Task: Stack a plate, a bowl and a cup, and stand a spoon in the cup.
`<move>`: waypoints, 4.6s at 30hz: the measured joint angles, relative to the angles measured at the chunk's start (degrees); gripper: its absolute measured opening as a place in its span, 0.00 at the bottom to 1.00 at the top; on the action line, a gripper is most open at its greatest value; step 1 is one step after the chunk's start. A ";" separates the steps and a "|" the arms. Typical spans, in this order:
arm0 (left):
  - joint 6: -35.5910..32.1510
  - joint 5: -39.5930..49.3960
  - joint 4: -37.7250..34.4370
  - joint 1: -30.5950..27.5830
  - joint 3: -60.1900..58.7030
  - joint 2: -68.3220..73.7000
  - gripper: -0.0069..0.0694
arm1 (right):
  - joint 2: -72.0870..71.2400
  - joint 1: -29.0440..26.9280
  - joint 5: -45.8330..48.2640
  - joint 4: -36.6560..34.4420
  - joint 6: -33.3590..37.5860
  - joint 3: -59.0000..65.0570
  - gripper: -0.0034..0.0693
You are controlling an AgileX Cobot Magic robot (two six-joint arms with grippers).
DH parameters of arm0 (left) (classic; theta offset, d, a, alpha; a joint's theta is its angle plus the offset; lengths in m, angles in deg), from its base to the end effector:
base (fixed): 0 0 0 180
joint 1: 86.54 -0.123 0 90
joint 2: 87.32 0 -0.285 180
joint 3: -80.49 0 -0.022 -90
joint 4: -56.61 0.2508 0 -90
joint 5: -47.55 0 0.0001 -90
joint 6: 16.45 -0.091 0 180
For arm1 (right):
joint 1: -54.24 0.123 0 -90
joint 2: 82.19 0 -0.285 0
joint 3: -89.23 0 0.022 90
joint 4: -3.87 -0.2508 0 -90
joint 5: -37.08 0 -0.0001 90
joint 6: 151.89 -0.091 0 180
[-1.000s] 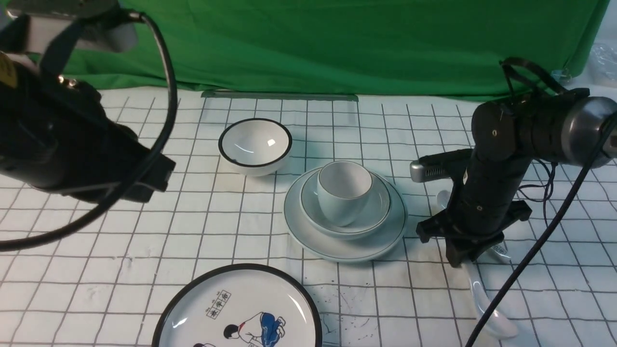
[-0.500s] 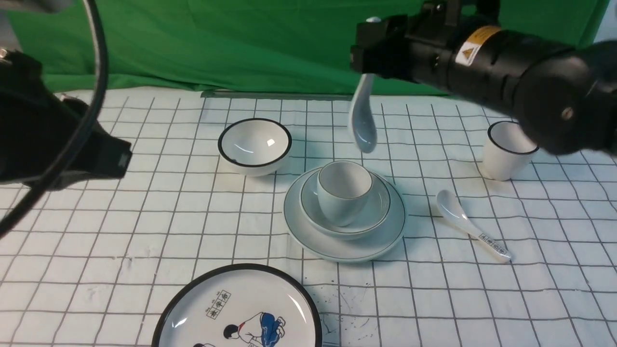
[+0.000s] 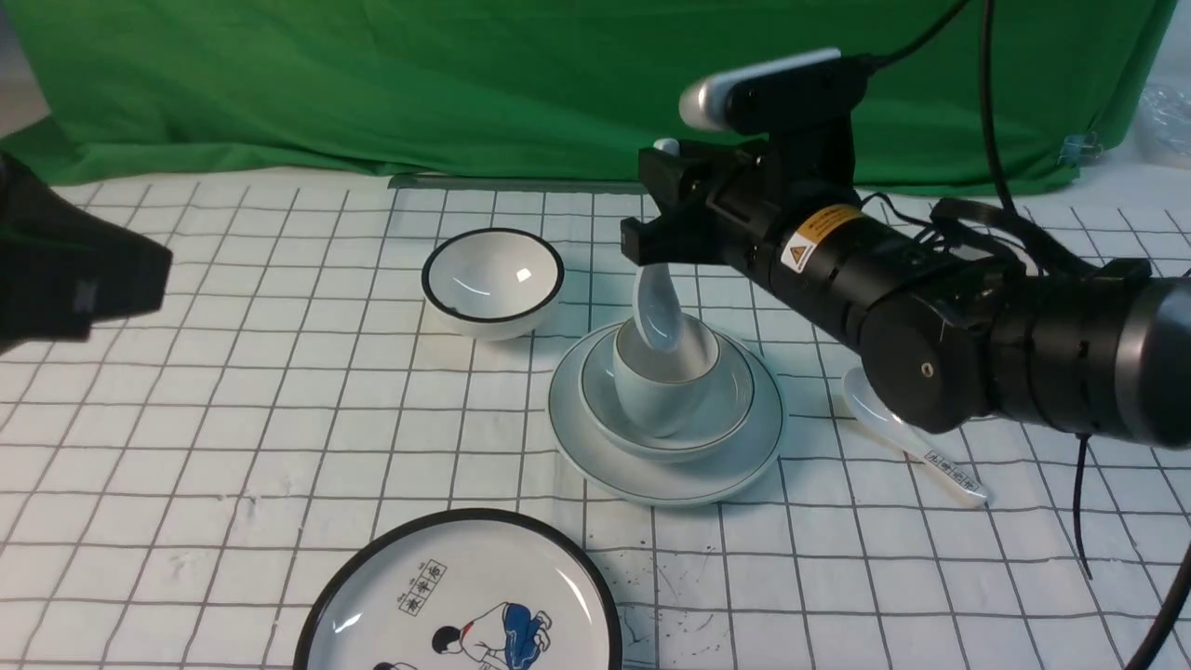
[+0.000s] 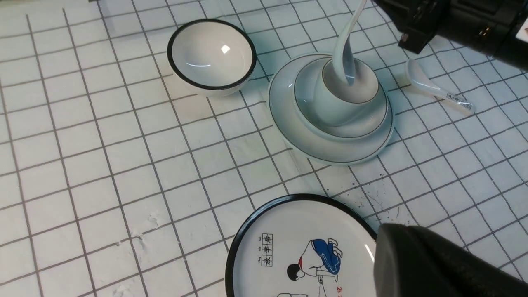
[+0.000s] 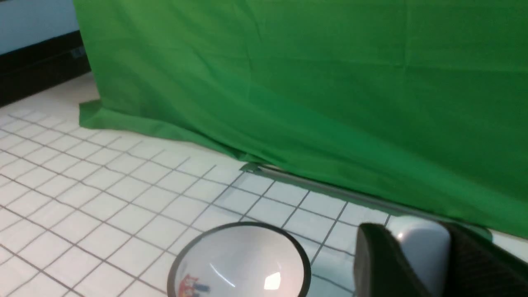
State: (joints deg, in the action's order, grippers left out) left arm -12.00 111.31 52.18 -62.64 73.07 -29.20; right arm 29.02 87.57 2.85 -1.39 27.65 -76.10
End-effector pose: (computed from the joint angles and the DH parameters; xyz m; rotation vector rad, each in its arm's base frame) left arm 0.1244 -0.0620 0.4314 0.3834 2.2463 -0.3589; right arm 0.3452 0.2214 0.2566 -0.3601 1.5815 0.4742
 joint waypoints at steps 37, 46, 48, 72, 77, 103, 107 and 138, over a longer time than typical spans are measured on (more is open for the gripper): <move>1.20 -1.20 5.09 0.00 0.00 -2.12 0.09 | -30.52 -4.42 38.97 0.00 7.62 0.12 0.28; 3.14 -5.93 8.26 0.00 -0.48 -9.78 0.09 | -66.18 -14.83 44.27 1.36 7.51 17.53 0.09; 3.20 -6.47 8.26 0.00 -1.54 -14.43 0.09 | -78.60 -16.40 39.14 1.29 6.89 28.32 0.09; 8.18 -53.28 13.15 0.00 -55.51 -50.48 0.09 | -100.86 -16.61 17.21 0.65 1.54 54.84 0.21; 8.18 -54.01 13.15 0.00 -60.71 -50.48 0.09 | -100.86 -16.61 17.07 0.65 1.54 54.84 0.23; -12.44 -51.23 -3.93 -25.03 -70.18 -50.43 0.09 | -100.86 -16.61 17.02 0.65 1.49 54.84 0.31; -12.74 -51.00 -4.24 -25.14 -70.18 -50.43 0.09 | -100.86 -16.61 17.02 0.65 1.49 54.84 0.32; -13.43 -51.00 -4.31 -25.14 -70.18 -50.43 0.09 | -101.11 -25.29 33.16 0.65 11.95 55.58 0.37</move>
State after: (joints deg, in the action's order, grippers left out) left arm -25.43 60.30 47.87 -87.79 2.89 -79.63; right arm -72.09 62.27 36.01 -0.74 39.60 -20.53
